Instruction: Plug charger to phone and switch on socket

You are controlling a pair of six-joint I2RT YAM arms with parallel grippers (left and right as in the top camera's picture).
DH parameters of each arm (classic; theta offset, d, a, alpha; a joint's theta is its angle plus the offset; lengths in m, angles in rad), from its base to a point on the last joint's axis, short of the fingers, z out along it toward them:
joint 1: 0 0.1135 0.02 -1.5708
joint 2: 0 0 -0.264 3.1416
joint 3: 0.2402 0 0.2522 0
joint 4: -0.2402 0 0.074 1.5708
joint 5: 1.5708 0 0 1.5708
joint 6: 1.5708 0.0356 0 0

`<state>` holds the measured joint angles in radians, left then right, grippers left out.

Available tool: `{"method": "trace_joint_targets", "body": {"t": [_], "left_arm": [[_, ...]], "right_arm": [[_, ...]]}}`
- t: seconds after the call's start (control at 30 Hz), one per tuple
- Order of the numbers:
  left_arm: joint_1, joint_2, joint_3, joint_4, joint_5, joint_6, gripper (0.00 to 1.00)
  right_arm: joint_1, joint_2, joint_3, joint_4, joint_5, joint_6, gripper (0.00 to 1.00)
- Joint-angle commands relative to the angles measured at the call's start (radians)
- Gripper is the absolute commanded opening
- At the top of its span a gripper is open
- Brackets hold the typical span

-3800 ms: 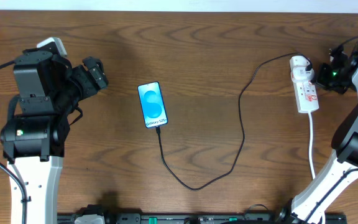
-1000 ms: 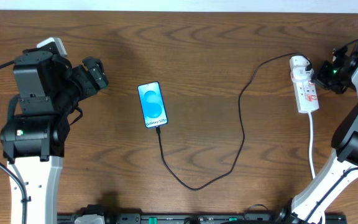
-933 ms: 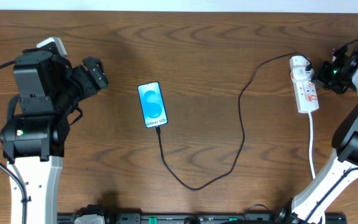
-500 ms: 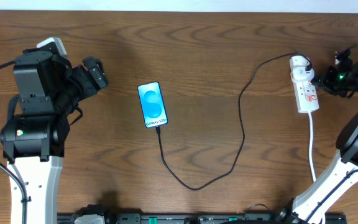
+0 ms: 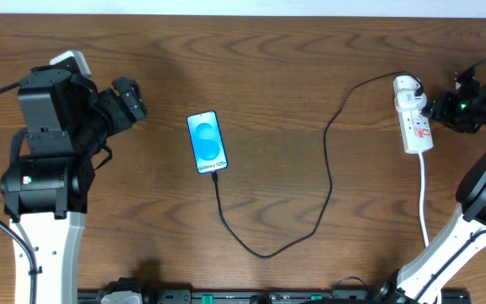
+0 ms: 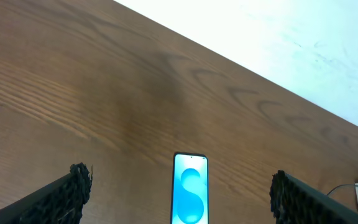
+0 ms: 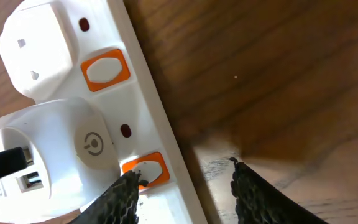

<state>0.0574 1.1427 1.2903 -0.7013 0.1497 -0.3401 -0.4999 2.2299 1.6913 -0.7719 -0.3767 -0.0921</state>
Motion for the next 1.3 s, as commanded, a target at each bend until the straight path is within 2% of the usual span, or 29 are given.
{"method": "trace_joint_targets", "body": {"t": [0.0, 0.13, 0.23, 0.43, 1.27], "left_arm": [[0.005, 0.002, -0.002, -0.002, -0.021, 0.003, 0.94], [0.005, 0.002, -0.002, -0.002, -0.021, 0.003, 0.93], [0.005, 0.002, -0.002, -0.002, -0.021, 0.003, 0.93], [0.005, 0.002, -0.002, -0.002, -0.021, 0.003, 0.93], [0.005, 0.002, -0.002, -0.002, -0.021, 0.003, 0.93]], "right_arm": [[0.048, -0.036, -0.005, -0.003, -0.017, -0.013, 0.49], [0.066, -0.036, -0.005, -0.002, 0.023, 0.002, 0.50], [0.072, -0.036, -0.005, 0.002, 0.087, 0.068, 0.50], [0.072, -0.036, -0.005, 0.009, 0.090, 0.143, 0.50], [0.137, -0.036, -0.005, -0.050, 0.123, 0.190, 0.50]]}}
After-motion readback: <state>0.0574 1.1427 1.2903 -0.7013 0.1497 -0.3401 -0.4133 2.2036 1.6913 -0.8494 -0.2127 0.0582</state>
